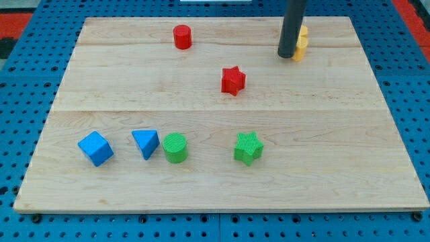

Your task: Move the red star towards top right

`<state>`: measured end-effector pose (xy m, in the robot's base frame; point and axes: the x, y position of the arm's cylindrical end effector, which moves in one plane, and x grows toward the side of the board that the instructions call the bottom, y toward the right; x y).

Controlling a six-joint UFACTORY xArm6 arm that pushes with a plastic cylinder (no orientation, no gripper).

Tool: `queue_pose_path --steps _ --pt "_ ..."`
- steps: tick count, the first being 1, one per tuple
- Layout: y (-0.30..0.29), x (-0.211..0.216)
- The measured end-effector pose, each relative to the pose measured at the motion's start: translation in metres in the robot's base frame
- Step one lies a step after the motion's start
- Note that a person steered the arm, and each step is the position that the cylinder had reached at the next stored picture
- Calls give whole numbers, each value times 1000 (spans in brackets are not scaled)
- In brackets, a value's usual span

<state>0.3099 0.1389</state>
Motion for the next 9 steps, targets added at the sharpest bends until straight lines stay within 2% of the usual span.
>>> queue_pose_path --steps 1,2,3,4,5,6,7,8,9 --pt "5 19" --pt "4 86" --pt "-76 140" --pt "-149 119" --pt "-126 73" --pt "-65 58" --pt "-75 66" --pt "-126 55" --pt "-114 34"
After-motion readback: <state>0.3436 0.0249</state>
